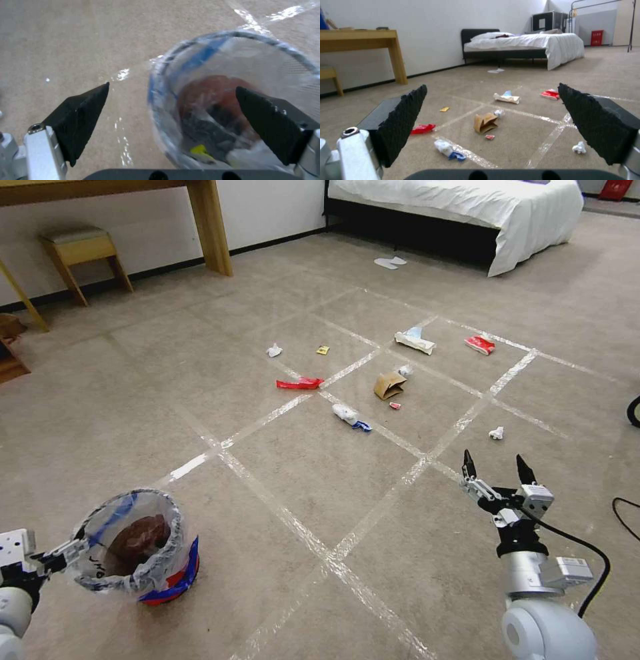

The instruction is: Pick up the trash bin and place the garbage on the floor into it.

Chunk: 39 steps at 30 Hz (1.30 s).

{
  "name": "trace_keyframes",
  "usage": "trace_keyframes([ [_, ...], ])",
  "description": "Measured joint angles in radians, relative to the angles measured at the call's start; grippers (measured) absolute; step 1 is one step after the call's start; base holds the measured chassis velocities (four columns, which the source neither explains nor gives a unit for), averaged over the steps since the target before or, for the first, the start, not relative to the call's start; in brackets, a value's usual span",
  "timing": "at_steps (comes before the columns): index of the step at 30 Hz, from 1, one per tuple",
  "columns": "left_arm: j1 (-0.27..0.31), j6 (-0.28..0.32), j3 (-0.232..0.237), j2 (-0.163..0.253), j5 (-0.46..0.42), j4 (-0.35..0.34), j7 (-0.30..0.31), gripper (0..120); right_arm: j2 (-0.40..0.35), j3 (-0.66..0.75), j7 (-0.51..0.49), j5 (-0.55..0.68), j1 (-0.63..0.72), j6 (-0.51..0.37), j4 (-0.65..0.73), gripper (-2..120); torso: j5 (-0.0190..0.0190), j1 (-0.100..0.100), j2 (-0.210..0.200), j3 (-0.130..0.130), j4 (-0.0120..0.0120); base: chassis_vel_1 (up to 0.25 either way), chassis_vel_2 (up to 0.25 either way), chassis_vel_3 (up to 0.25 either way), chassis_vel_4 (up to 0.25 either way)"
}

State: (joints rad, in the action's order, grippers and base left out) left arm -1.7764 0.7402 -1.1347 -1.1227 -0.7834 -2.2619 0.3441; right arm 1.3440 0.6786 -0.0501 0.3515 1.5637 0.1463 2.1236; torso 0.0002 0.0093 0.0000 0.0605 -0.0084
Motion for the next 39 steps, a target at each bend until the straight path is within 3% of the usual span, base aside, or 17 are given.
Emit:
trace_keyframes([
  [6,-0.077,0.007,0.012,0.015,-0.059,-0.046,0.068,100,0.0,-0.011,0.0,-0.003,0.004,-0.002,0.001,100,-0.0001,0.0,0.0,0.0,0.0001,0.0,0.0,0.0,0.0],
  [12,-0.181,0.004,0.034,-0.015,-0.059,-0.095,0.079,100,-0.02,-0.017,-0.004,0.009,0.002,-0.028,0.004,100,-0.0003,0.0,0.0,0.0,0.0003,0.0,0.0,0.0,0.0],
  [15,-0.194,0.003,0.039,-0.019,-0.054,-0.105,0.078,100,-0.023,-0.022,-0.008,0.017,0.004,-0.047,0.007,100,-0.0003,0.0,0.0,0.0,0.0002,0.0,0.0,0.0,0.0],
  [33,-0.169,-0.003,0.059,-0.014,0.001,-0.098,0.055,100,-0.005,-0.033,-0.015,0.008,0.011,-0.067,-0.012,100,-0.0003,0.0,0.0,0.0,0.0001,0.0,0.0,0.0,0.0],
  [38,-0.159,-0.003,0.048,0.007,-0.035,-0.085,0.052,100,-0.002,-0.033,-0.013,0.005,0.011,-0.055,-0.024,100,-0.0003,0.0,0.0,0.0,0.0001,0.0,0.0,0.0,0.0],
  [39,-0.143,-0.004,0.044,0.019,-0.076,-0.078,0.067,100,-0.003,-0.034,-0.012,0.003,0.008,-0.052,-0.032,100,-0.0003,0.0,0.0,0.0,0.0001,0.0,0.0,0.0,0.0],
])
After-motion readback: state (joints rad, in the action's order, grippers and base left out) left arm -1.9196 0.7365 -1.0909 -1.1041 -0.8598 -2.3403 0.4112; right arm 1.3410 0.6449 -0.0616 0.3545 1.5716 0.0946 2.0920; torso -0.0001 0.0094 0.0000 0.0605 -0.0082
